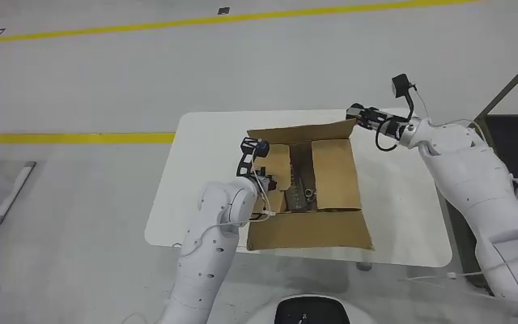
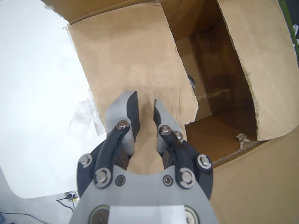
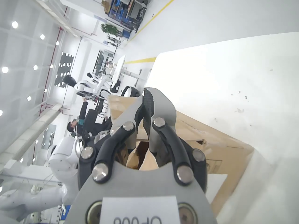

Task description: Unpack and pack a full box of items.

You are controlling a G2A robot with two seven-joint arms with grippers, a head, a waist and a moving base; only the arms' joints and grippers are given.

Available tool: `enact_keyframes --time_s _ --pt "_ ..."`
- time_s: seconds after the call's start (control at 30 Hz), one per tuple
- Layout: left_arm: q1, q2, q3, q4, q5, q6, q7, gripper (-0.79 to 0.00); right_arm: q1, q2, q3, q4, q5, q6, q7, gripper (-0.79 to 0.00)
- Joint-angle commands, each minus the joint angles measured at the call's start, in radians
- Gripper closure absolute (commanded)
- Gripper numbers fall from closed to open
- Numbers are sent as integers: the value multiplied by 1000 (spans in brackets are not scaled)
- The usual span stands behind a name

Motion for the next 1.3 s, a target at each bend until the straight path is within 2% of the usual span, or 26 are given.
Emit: enact_keyframes --time_s 0.0,0.03,0.07,0.27,0.43,0.57,0.77,1.03,1.27 --pt "3 2 -6 -2 5 4 -1 -462 -10 8 5 -11 -11 -26 28 0" --pt "5 3 -9 -5 6 8 -2 -659 -15 13 6 -18 -23 -38 33 0" --pt "7 4 -13 -9 9 10 -5 -785 -22 17 6 -30 -34 -59 42 0" --pt "35 16 -51 -79 11 -40 -30 -785 -73 40 7 -103 -110 -142 63 0" --pt "87 28 -103 -165 12 -33 -50 -785 -119 49 -4 -172 -161 -173 42 0" --pt "145 39 -161 -251 -10 -24 -67 -785 -154 53 -15 -221 -210 -175 0 0" --pt "242 59 -230 -358 6 -85 -92 -785 -207 53 -41 -284 -281 -147 -66 0" --pt "337 79 -320 -422 -11 -133 -124 -785 -235 54 -50 -319 -306 -108 -118 0" --pt "409 102 -388 -435 36 -223 -193 -785 -249 58 -46 -335 -294 -86 -130 0"
